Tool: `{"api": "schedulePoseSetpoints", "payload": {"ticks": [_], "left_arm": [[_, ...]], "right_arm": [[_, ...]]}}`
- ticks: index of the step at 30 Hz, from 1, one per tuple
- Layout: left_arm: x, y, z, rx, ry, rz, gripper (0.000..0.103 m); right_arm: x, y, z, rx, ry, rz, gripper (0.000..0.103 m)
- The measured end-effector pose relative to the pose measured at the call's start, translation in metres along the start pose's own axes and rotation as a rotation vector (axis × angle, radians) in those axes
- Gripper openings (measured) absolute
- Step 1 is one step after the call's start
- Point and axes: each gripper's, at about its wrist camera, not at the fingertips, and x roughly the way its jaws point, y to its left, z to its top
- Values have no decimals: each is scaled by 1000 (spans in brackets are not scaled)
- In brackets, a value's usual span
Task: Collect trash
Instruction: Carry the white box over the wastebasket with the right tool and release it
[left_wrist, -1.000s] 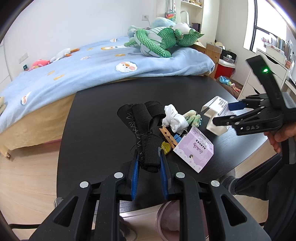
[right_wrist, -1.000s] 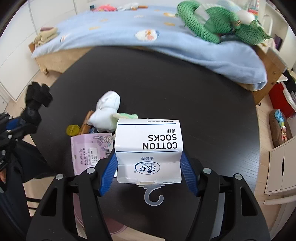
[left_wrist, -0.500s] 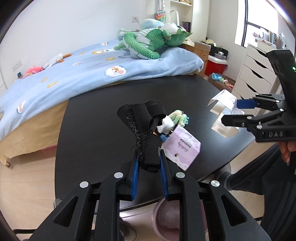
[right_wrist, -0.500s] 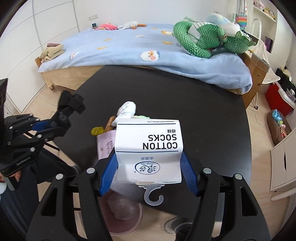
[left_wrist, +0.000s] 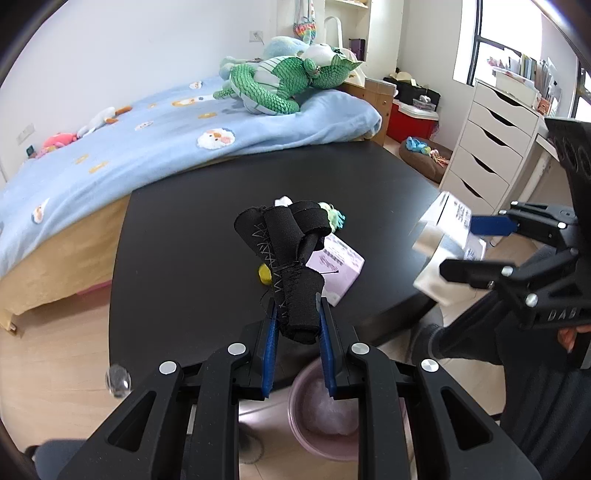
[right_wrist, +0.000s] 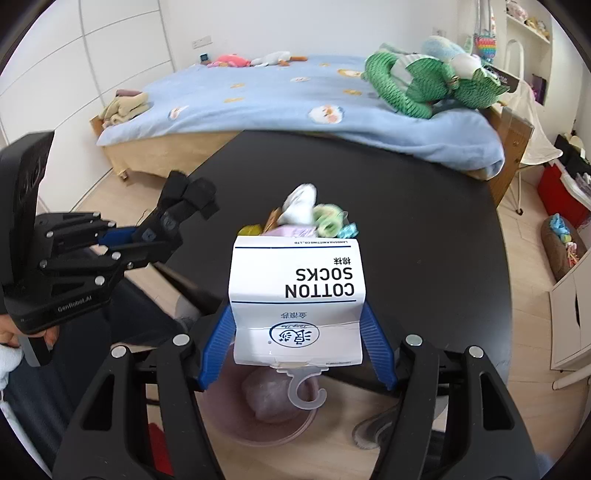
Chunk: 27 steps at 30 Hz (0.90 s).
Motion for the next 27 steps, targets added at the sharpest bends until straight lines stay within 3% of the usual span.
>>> {"api": "schedulePoseSetpoints", "payload": {"ticks": [18, 20, 21, 27], "left_arm": [[-43, -13, -23, 22, -2, -16, 20], [-44, -12, -23, 21, 0, -18, 20], [-44, -12, -22, 19, 1, -20, 20], [-43, -14, -23, 25, 3, -31, 20]], "right_arm": [[-8, 56, -46, -115, 104, 74, 64], [-8, 58, -46, -120, 108, 80, 75], [-8, 58, -46, -120, 103, 83, 86], [-7, 52, -45, -88, 100, 81, 92]]}}
